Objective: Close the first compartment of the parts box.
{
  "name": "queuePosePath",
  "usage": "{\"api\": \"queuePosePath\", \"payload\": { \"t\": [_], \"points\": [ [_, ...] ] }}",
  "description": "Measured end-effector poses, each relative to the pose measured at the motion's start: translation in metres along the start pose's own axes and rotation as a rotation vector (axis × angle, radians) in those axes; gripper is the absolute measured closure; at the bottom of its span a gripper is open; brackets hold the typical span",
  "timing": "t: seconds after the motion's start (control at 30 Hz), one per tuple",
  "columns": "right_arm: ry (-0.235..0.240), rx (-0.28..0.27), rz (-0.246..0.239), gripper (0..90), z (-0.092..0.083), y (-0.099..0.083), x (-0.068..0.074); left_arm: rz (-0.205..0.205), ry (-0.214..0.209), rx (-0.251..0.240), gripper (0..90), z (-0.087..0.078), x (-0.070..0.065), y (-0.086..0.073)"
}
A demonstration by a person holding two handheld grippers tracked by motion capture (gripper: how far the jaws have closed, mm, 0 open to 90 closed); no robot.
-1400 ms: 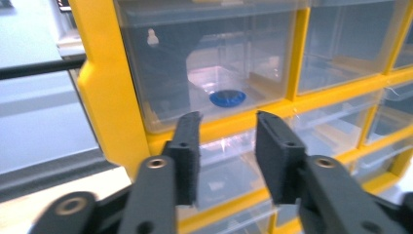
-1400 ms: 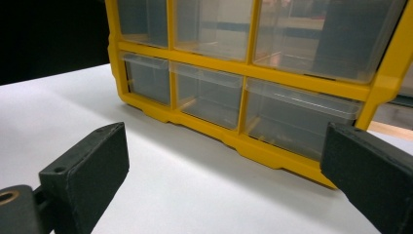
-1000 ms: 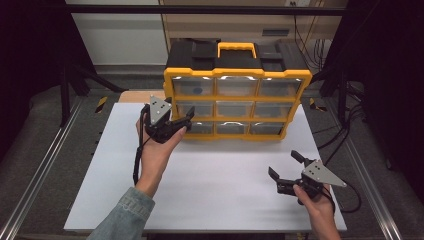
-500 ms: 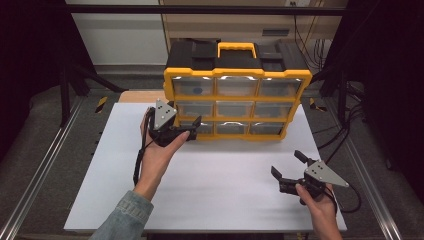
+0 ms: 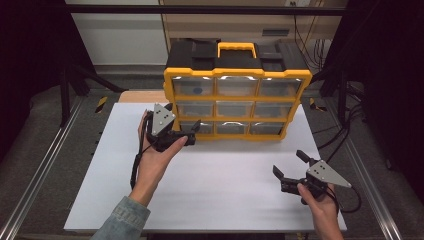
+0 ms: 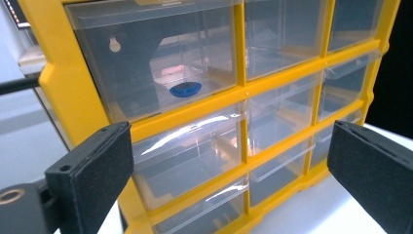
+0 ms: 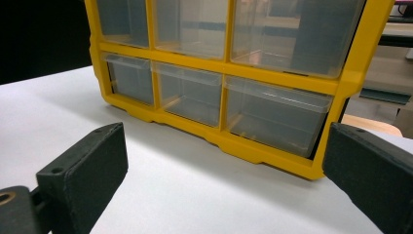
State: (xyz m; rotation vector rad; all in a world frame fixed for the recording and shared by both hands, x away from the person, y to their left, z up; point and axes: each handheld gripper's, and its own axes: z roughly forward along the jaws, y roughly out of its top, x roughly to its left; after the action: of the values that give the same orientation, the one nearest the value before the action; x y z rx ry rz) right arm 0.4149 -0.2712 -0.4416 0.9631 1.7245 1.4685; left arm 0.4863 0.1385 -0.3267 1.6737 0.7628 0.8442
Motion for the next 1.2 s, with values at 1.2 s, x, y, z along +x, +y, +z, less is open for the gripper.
{"api": "queuePosePath", "payload": {
  "t": [1.2],
  "points": [
    [-0.006,-0.008,-0.025,3.3,-0.004,0.003,0.001,-0.01,-0.047,-0.017,2.2,-0.045,0.005,-0.019]
  ]
}}
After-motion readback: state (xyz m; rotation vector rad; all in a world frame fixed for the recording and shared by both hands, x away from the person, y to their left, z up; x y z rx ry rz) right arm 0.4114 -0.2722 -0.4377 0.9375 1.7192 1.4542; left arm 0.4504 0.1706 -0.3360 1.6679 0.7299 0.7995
